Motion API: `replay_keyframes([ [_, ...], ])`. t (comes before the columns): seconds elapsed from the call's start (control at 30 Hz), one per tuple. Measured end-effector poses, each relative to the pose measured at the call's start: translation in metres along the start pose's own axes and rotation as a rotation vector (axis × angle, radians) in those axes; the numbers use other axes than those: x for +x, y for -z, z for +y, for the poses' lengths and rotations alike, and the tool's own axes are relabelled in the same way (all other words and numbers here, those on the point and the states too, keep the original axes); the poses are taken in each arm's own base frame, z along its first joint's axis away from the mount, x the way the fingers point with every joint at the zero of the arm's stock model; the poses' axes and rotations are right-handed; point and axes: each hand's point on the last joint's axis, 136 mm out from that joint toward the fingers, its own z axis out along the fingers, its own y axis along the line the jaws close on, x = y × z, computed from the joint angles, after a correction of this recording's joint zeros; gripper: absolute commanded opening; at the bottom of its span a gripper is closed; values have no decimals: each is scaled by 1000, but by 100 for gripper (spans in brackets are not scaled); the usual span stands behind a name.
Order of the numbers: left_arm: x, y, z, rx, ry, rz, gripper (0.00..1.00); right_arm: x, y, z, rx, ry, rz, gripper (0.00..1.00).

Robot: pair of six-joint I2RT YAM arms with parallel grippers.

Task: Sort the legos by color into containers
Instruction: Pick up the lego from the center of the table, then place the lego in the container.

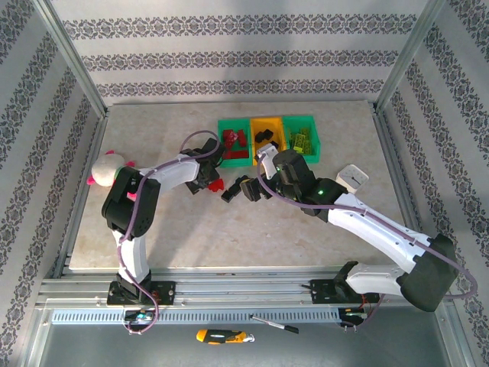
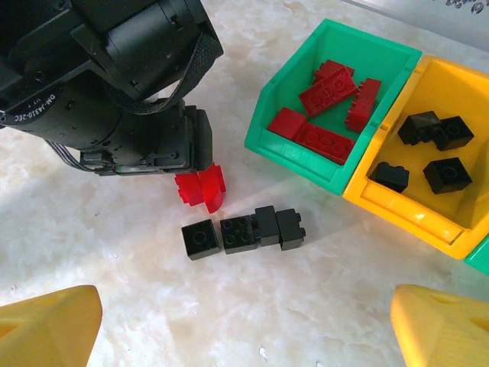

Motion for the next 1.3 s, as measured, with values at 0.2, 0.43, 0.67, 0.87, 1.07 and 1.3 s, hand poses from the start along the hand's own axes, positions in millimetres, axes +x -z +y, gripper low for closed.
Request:
replay_keyframes([
  [0.2,3,-3,0,-1,6,19,43,0,0,0,-3,0,1,97],
  [0.43,5,-4,0,7,15,38,29,0,0,1,-4,0,1,97],
  [0.67,5,-2,0,8,11,36,24,0,0,1,-6,0,1,97],
  [0.87,0,12,-2,36,-14,22,24,0,0,1,-6,-2,0,97],
  [1.07,-19,40,-24,109,-52,-16,24,-2,0,1,-7,-4,-8,97],
  [1.3,-59,85,-80,259,-84,-107,23,-9,7,1,-9,-11,-39,97],
])
